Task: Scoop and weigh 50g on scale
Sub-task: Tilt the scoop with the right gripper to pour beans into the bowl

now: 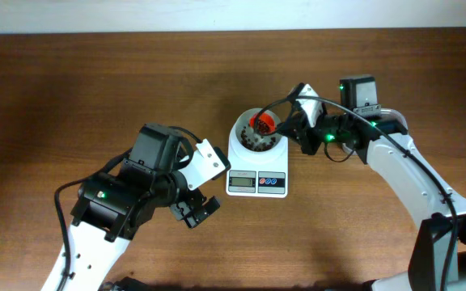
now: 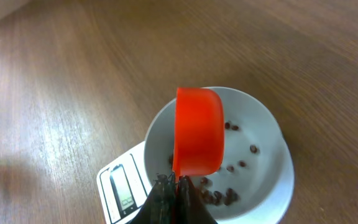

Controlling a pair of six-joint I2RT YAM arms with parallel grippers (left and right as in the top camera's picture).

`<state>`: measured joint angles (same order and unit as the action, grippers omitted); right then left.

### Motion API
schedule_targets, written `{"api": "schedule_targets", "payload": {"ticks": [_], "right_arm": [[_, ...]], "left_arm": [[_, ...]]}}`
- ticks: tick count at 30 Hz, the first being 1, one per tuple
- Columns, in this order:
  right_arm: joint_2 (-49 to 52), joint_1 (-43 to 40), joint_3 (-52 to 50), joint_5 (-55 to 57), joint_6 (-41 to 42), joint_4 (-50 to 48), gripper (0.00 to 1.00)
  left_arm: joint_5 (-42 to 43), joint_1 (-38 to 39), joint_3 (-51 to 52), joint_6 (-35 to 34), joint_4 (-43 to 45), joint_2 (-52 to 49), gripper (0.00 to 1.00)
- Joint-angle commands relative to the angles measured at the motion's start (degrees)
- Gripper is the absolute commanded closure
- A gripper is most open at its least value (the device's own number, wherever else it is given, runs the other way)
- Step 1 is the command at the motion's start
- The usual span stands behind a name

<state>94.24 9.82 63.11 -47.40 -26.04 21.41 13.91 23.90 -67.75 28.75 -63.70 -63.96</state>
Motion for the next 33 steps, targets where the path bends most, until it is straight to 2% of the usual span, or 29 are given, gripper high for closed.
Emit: {"api": "schedule_targets", "payload": {"ticks": [1, 14, 17, 21, 26, 30, 33], "right_arm": [[0.79, 0.83, -0.22, 0.07, -2.25, -0.02, 0.96], [2.54, 0.83, -0.22, 0.09, -2.34, -2.12, 0.96], [2.54, 0.83, -0.2, 0.07, -6.56, -2.38, 0.96], [2.54, 0.83, -0.22, -0.98, -6.6, -1.86, 0.96], [2.54, 0.81, -0.2, 5.77, -6.56, -3.06, 0.96], [2.54, 0.83, -0.2, -0.09, -6.62, -2.34, 0.96], [2.54, 0.81, -0.2, 2.99, -6.56, -3.28, 0.96]], "left_arm": [[-0.2, -0.33, -1.31, 0.92, -0.07, 0.31, 0.01], [-0.2, -0.33, -1.31, 0.92, -0.04, 0.31, 0.01], [-0.2, -0.33, -1.31, 0.92, -0.07, 0.31, 0.01], [-0.2, -0.33, -1.31, 0.92, -0.04, 0.31, 0.01], [-0.2, -0.33, -1.31, 0.92, -0.04, 0.31, 0.01], [-0.2, -0.33, -1.31, 0.92, -0.04, 0.31, 0.01], [-0.2, -0.33, -1.31, 0.92, -0.04, 0.31, 0.01]]}}
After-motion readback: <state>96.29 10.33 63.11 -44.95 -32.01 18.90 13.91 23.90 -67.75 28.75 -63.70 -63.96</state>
